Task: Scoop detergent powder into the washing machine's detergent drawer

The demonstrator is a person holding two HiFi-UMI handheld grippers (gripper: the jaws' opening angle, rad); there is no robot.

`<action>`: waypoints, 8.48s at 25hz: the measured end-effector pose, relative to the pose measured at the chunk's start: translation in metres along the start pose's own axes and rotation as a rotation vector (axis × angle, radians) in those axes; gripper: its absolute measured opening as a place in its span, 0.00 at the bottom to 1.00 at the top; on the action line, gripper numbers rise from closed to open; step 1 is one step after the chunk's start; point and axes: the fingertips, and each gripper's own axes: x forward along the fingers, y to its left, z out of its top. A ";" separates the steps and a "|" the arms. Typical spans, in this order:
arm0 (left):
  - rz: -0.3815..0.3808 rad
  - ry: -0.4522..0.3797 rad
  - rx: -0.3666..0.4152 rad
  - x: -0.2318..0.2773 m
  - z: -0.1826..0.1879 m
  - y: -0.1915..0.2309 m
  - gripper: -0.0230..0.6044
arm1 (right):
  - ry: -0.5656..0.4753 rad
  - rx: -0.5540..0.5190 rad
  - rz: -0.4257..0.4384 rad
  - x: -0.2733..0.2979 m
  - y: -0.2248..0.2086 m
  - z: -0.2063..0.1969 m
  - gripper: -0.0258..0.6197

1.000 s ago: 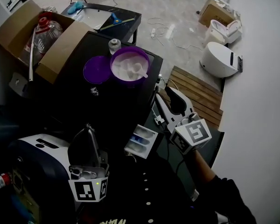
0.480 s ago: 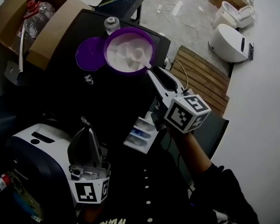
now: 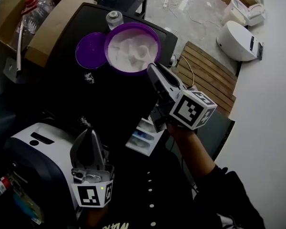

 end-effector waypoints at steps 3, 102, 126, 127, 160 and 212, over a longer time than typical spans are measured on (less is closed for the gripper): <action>0.000 0.006 -0.002 0.001 -0.002 -0.002 0.06 | -0.003 0.029 -0.014 0.000 -0.004 0.001 0.18; -0.280 -0.142 0.043 -0.027 0.030 -0.047 0.06 | 0.098 -0.268 0.096 -0.203 0.060 -0.080 0.09; -0.311 0.033 0.034 -0.022 -0.046 -0.052 0.06 | 0.326 -0.639 -0.007 -0.165 -0.041 -0.216 0.09; -0.311 0.046 0.026 -0.023 -0.050 -0.052 0.06 | 0.342 -0.735 0.005 -0.164 -0.039 -0.220 0.09; -0.328 0.077 0.014 -0.038 -0.065 -0.062 0.06 | 0.305 -1.118 -0.051 -0.186 -0.037 -0.250 0.09; -0.114 -0.130 0.024 -0.017 0.059 -0.013 0.06 | 0.032 -0.740 0.100 -0.039 0.075 0.040 0.09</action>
